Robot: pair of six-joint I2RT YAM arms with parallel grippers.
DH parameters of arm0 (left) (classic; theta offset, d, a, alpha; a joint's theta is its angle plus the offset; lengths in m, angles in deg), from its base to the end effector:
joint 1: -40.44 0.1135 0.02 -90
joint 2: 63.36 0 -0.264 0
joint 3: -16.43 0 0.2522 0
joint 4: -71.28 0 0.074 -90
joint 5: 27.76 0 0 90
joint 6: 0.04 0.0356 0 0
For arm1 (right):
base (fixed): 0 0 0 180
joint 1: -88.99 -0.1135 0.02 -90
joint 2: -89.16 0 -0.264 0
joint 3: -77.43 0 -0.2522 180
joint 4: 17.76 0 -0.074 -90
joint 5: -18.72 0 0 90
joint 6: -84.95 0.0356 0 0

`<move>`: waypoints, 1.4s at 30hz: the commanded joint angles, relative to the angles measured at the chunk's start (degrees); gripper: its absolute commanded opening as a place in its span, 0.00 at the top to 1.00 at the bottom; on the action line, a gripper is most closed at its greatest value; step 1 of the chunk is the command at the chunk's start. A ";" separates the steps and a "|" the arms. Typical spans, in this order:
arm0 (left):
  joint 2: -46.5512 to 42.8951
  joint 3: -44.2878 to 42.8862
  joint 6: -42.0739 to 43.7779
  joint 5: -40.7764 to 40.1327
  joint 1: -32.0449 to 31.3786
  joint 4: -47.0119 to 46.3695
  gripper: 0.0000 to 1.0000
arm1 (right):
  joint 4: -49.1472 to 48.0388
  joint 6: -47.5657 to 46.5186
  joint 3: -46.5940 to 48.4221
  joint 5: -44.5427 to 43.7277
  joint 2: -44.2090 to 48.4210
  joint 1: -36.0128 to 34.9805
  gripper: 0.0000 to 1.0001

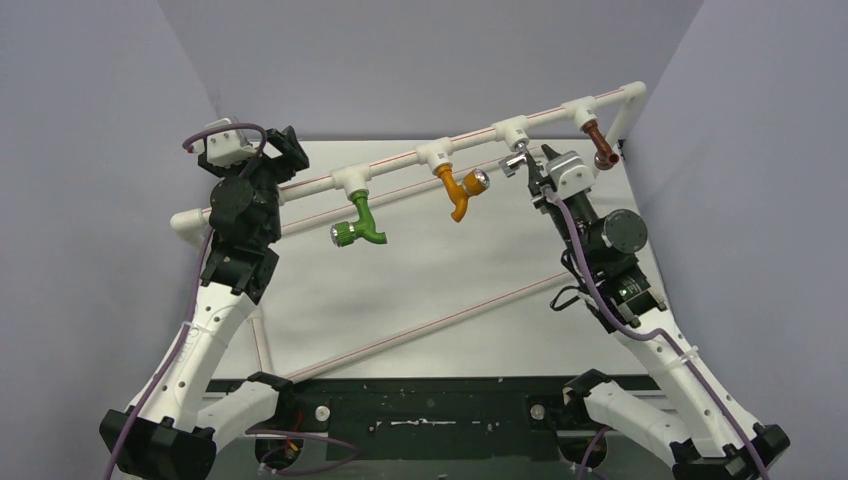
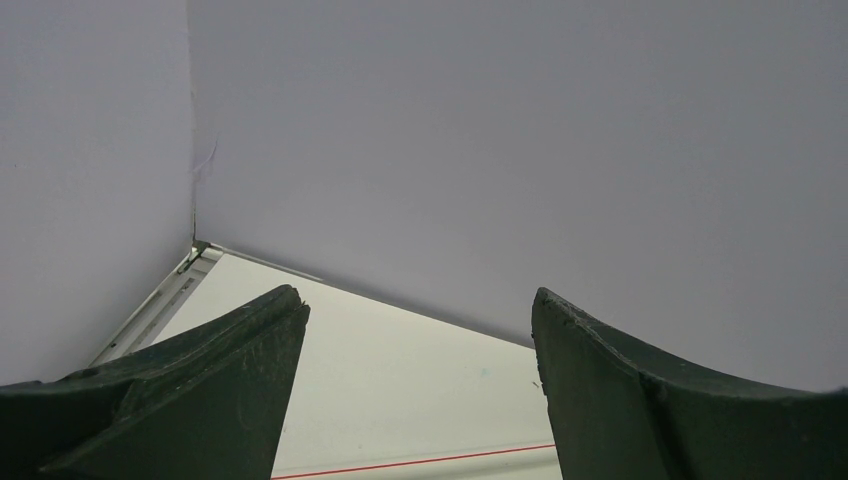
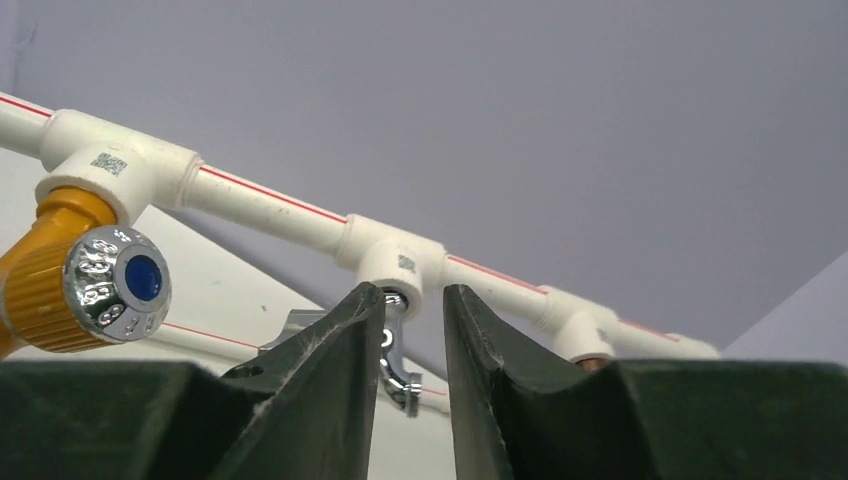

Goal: Install the water faucets

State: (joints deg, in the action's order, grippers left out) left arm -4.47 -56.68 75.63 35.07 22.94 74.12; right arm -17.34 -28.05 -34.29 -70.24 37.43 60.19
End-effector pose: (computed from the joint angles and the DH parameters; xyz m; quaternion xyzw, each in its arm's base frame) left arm 0.2258 -0.0542 0.4223 -0.1646 0.6206 -0.0631 0.7641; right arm 0.1780 0.0986 0.4231 -0.2690 0.5374 0.0459 0.7980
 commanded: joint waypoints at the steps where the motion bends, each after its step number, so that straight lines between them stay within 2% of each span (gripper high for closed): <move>1: 0.79 5.51 0.00 2.31 -2.89 20.86 0.19 | 10.53 -11.55 7.21 3.41 2.42 0.48 0.66; 7: 0.64 5.51 0.05 2.12 -3.52 20.84 0.19 | 23.34 -34.67 8.33 9.63 4.81 0.50 0.44; 10: 0.49 5.55 0.38 1.55 -4.05 20.78 0.19 | 29.27 -41.79 10.57 10.00 3.33 0.51 0.39; 12: 0.36 5.48 0.59 1.08 -4.40 20.79 0.19 | 32.09 -46.13 11.67 9.74 2.15 0.51 0.37; 17: 0.36 5.57 1.09 0.03 -5.79 20.68 0.19 | 31.95 -55.38 10.13 6.53 0.17 0.41 0.35; 23: 0.33 5.84 2.59 -2.70 -8.41 20.51 0.18 | 26.95 -63.39 4.91 5.42 -0.87 1.13 0.35; 28: 0.28 5.81 3.41 -4.17 -10.05 20.56 0.18 | 20.53 -66.20 2.35 5.73 -1.58 2.15 0.41; 33: 0.26 5.16 3.19 -4.25 -10.62 20.73 0.17 | 14.11 -65.47 1.03 8.36 -3.57 4.89 0.54; 37: 0.44 2.97 2.52 -4.08 -10.75 21.74 0.13 | 11.45 -63.21 1.52 11.06 -5.34 7.87 0.64; 42: 0.78 -2.74 0.94 -2.22 -10.80 25.42 0.07 | 8.35 -58.71 1.46 14.40 -6.99 10.58 0.90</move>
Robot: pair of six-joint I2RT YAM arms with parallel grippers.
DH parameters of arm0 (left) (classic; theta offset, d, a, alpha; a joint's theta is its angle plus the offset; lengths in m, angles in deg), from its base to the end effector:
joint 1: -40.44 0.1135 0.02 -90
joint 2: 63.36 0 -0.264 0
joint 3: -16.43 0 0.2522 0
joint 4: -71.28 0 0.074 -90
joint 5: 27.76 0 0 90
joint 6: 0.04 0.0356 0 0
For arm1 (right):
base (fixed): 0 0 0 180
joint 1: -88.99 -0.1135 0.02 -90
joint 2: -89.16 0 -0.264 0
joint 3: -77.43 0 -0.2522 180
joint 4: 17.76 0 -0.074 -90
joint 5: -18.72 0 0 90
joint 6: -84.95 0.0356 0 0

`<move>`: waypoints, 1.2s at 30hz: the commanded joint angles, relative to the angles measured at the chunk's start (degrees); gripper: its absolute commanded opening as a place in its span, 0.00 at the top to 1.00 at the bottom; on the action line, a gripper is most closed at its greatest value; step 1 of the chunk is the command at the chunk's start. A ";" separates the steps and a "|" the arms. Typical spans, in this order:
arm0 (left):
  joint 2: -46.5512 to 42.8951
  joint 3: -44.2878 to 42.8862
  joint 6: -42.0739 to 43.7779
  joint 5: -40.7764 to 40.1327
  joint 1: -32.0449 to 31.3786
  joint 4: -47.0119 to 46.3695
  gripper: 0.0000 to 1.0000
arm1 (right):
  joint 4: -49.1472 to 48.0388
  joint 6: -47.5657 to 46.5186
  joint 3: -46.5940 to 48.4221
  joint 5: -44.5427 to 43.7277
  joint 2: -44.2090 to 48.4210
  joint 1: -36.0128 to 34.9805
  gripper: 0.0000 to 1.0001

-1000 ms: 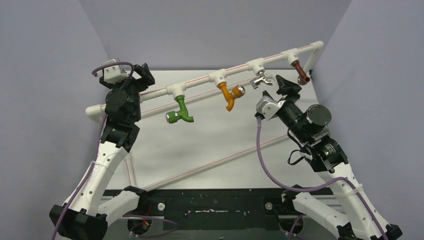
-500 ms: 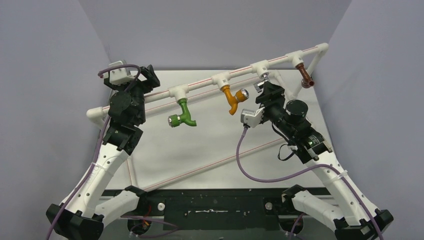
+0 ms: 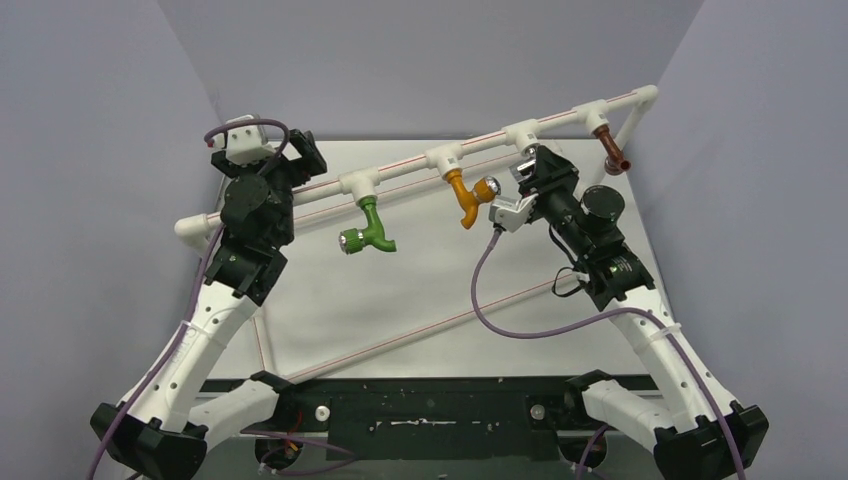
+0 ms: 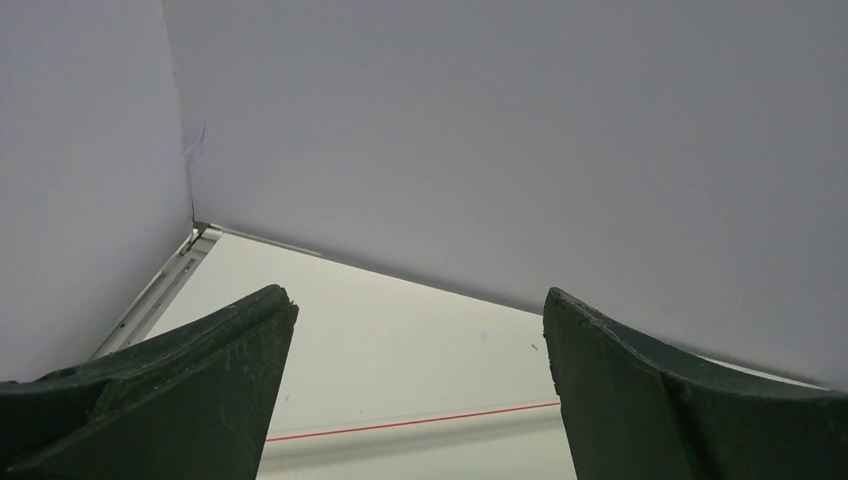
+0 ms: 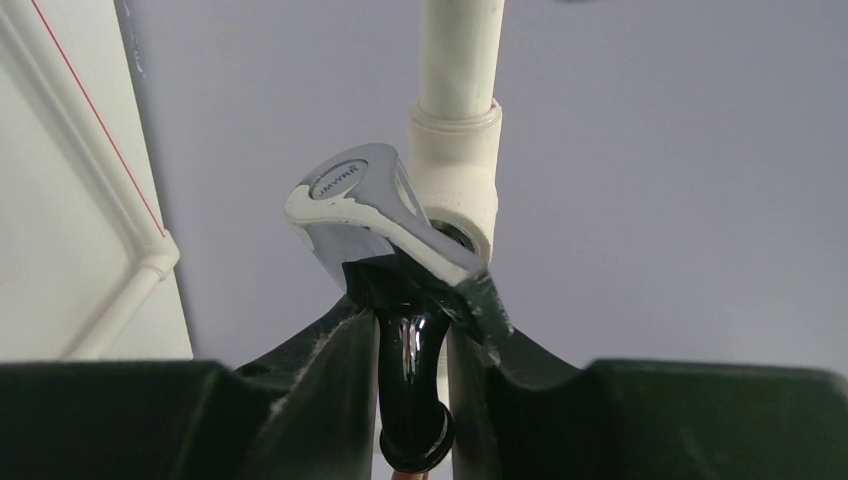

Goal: Install the water faucets

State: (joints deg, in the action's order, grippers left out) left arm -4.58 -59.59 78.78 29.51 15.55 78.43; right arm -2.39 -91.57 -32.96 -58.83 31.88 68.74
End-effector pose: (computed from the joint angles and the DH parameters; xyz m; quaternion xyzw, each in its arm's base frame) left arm 0.2134 -0.0778 0.4322 -0.1409 0.6375 -0.0557 0.7554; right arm 0.2153 0.0876 0.3837 -0.6235 0.3703 -0.3080 0.6158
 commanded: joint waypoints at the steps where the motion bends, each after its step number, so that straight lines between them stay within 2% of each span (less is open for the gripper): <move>1: 0.52 -0.60 -2.28 3.48 -3.42 21.43 0.06 | -7.28 6.03 0.13 3.82 -1.70 2.46 0.96; 2: 0.18 -1.27 -2.53 3.73 -3.43 21.51 0.04 | -7.92 7.59 0.13 4.76 -1.84 2.82 1.00; 8: -2.03 -6.90 -3.93 5.18 -3.33 22.53 0.03 | -13.54 23.54 -0.11 6.28 -1.75 2.93 1.00; 17: -2.85 -20.64 -4.21 9.42 -3.24 30.53 0.03 | -21.31 49.12 -0.21 2.74 -1.75 1.68 1.00; 22: -4.71 -20.77 -3.21 5.98 -3.24 30.13 0.03 | -19.42 58.17 2.03 0.22 -2.95 1.42 1.00; 27: -5.41 -20.86 -3.05 7.20 -3.24 30.68 0.03 | -19.83 68.61 2.04 -0.51 -2.98 1.24 1.00; 31: -6.38 -19.16 -2.89 7.08 -3.24 30.84 0.03 | -20.27 73.83 0.61 -4.79 -1.59 -3.45 1.00; 36: -6.60 -17.47 -2.88 6.75 -3.24 30.50 0.03 | -19.45 79.97 0.50 -17.10 -1.44 -13.24 1.00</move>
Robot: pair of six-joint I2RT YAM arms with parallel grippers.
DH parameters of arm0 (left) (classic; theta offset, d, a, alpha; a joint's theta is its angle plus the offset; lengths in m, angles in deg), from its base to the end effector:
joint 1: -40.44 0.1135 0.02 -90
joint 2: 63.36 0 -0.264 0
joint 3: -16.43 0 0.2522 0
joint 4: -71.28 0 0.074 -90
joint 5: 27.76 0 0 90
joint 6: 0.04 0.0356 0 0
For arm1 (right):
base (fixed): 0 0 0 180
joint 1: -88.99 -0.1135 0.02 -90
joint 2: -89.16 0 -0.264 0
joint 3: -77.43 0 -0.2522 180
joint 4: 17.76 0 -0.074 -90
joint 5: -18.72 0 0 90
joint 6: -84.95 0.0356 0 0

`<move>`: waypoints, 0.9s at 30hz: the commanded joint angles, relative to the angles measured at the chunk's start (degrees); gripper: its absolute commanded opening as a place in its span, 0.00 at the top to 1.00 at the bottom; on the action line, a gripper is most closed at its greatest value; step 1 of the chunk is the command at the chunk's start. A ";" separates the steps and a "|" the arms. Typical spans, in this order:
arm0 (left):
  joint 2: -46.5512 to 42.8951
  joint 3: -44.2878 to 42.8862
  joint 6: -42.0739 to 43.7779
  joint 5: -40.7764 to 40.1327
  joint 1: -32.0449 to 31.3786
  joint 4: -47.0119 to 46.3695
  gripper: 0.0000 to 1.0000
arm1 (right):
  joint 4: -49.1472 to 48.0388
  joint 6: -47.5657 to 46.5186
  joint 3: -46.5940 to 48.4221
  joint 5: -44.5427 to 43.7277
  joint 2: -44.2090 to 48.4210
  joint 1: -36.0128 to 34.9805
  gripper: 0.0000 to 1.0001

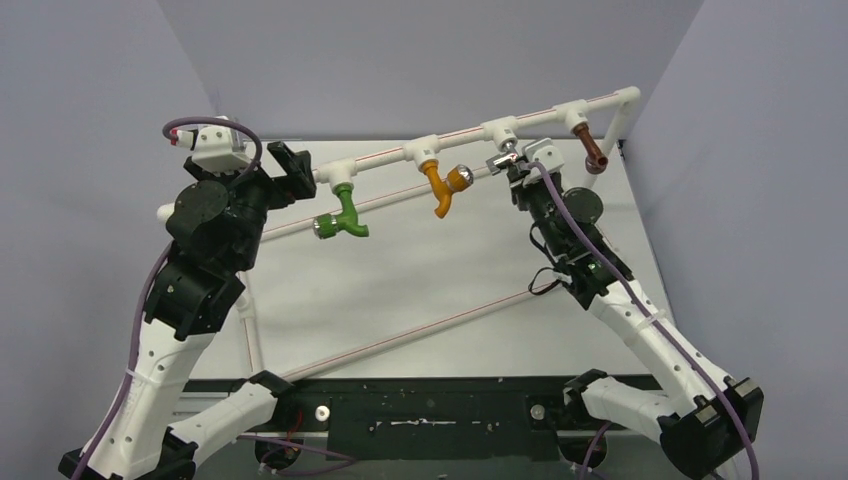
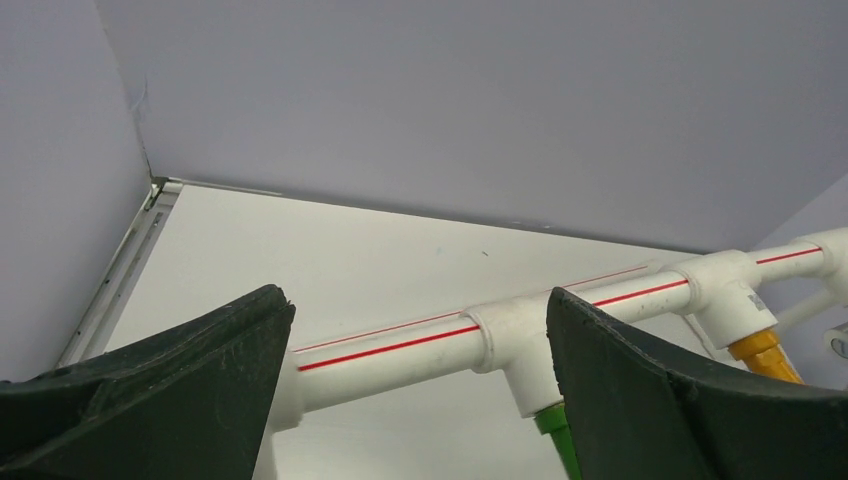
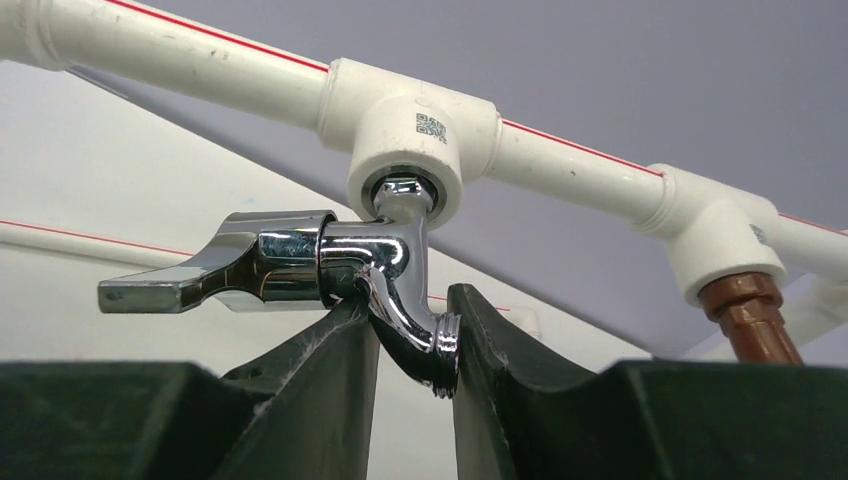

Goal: Install the water faucets

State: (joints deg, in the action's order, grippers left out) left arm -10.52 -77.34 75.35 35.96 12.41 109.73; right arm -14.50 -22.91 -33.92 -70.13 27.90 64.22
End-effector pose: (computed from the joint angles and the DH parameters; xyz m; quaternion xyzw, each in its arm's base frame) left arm 0.1459 -0.0598 0.4937 -0.0844 0.6881 -0.1092 0.7124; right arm 0.2289 0.1064 0.3853 -0.2544 0.6319 0.0509 0.7303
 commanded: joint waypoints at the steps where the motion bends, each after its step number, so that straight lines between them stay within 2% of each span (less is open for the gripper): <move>1: -0.61 0.32 0.47 0.37 -0.09 -0.87 0.03 | -7.11 11.79 1.62 -10.02 2.40 -10.95 1.00; 6: 0.07 0.13 0.37 0.62 -0.09 -0.70 0.03 | -7.30 15.06 0.78 -23.27 2.07 -20.91 1.00; 10: 0.88 -0.19 0.46 1.31 -0.02 -0.35 0.03 | -4.83 17.64 1.99 -28.72 1.46 -25.28 1.00; 11: 1.06 -0.18 0.53 1.46 -0.01 -0.46 0.03 | -4.04 15.99 2.38 -28.82 1.53 -25.40 0.93; 13: 1.06 0.13 0.84 1.96 -0.01 -0.71 0.03 | -1.84 12.20 3.22 -28.57 2.29 -25.41 0.70; 17: 0.18 2.04 1.65 2.12 -0.01 -2.24 0.03 | 4.93 1.24 6.23 -23.14 3.99 -25.43 0.39; 22: -0.68 4.13 2.99 2.38 -0.01 -3.93 0.03 | 16.13 -16.07 10.29 -16.89 5.79 -25.41 0.23; 27: -2.02 6.68 3.75 2.32 0.08 -5.32 0.03 | 25.32 -34.04 11.72 -7.34 8.32 -25.42 0.21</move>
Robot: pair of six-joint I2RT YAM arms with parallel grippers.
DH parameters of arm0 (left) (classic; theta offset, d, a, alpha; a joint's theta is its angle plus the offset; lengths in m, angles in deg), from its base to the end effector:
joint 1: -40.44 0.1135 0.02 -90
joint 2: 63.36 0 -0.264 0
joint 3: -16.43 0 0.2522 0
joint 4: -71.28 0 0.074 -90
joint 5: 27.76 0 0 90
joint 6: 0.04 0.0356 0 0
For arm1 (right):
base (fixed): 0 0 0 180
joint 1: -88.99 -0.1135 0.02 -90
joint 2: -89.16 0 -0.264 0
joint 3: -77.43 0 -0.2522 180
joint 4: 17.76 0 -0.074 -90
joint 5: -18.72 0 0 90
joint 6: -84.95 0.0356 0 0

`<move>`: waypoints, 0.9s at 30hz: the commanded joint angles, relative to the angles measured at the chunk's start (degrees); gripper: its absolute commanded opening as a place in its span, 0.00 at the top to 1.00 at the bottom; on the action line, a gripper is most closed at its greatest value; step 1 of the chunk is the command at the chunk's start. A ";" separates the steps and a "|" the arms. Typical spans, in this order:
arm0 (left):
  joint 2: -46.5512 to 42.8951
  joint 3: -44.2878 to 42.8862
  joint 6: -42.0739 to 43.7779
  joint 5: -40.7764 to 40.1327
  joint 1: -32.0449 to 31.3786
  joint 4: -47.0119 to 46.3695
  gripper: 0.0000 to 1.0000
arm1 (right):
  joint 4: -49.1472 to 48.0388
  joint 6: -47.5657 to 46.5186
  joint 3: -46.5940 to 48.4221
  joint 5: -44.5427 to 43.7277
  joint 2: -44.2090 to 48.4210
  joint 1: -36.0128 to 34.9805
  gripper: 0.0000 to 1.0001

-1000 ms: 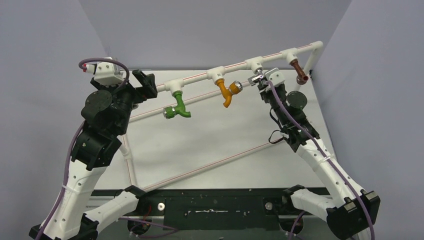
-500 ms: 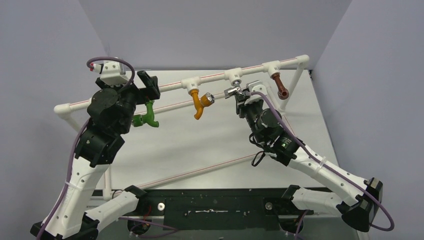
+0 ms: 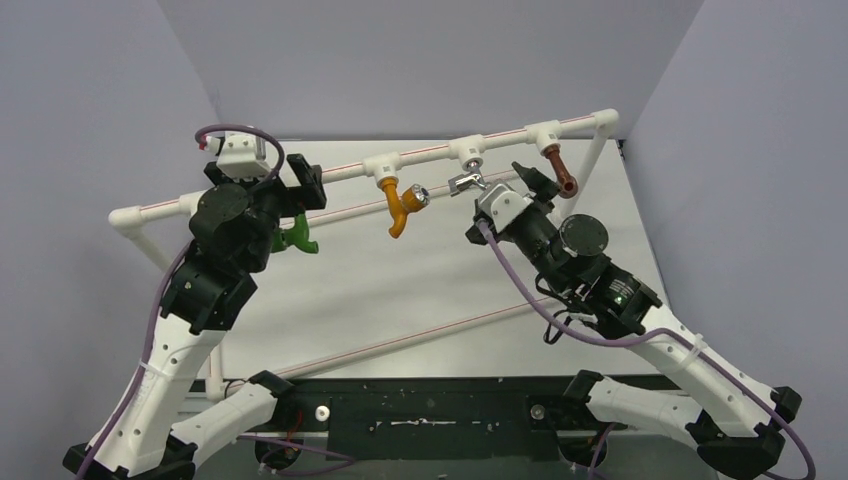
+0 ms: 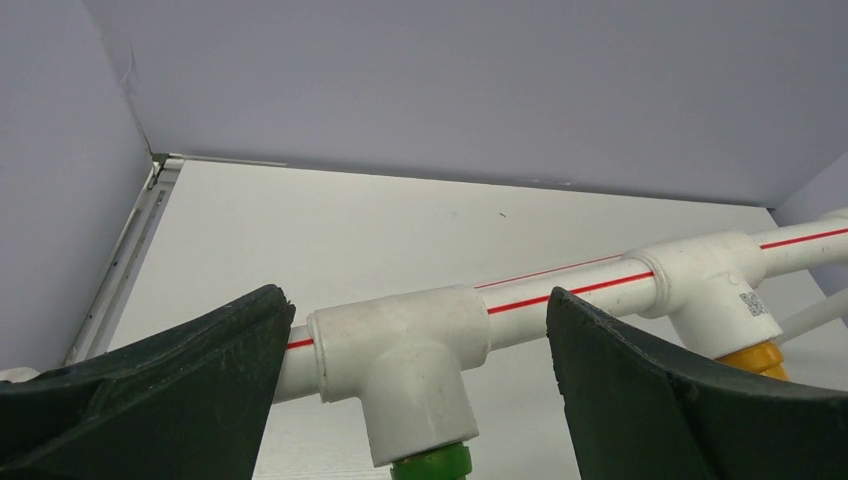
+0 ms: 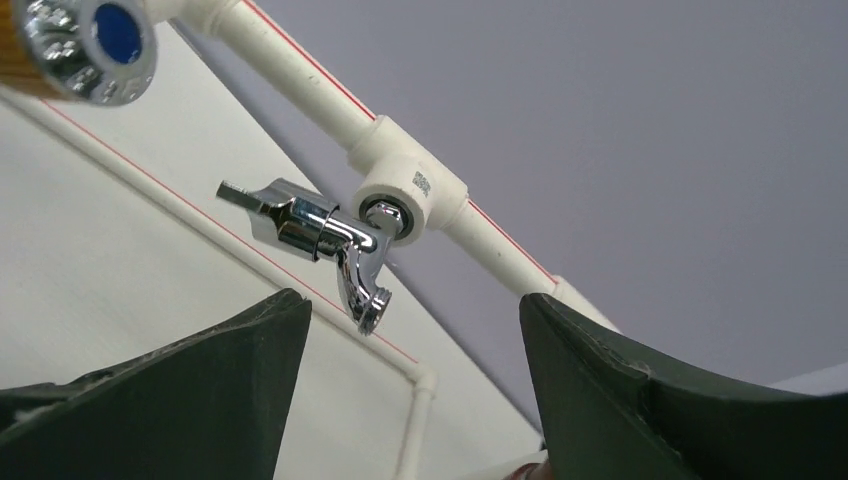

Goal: Install the water faucets

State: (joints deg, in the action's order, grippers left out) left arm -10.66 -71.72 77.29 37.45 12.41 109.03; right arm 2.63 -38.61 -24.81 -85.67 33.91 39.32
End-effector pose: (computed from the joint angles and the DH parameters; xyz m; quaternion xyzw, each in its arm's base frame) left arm 0.1586 -0.0675 0.4655 -0.0532 0.7179 -0.0902 0.6882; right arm 0.1432 0.1551 0.4310 -0.3898 0.5746 0.0141 0.7195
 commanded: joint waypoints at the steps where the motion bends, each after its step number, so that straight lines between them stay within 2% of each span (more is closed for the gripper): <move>1: -2.30 1.88 1.89 0.95 0.16 -5.01 0.03 | 9.51 -21.27 2.68 9.52 2.67 -0.54 0.21; 8: -3.90 6.14 2.12 1.60 0.26 -7.09 0.03 | 14.51 -39.79 2.94 12.51 1.74 -0.47 0.25; 16: -5.26 8.33 2.03 1.99 -1.24 -7.77 0.03 | 4.72 -57.25 -1.22 8.02 -0.54 -0.52 0.31; 27: -5.88 8.94 2.80 0.73 -3.71 -8.08 0.03 | -0.77 -62.99 -2.94 7.07 -4.87 0.23 0.39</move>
State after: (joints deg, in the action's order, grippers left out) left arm -16.38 -63.46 79.85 38.26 9.67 101.25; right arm 7.84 -98.41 -27.82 -76.80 29.98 39.15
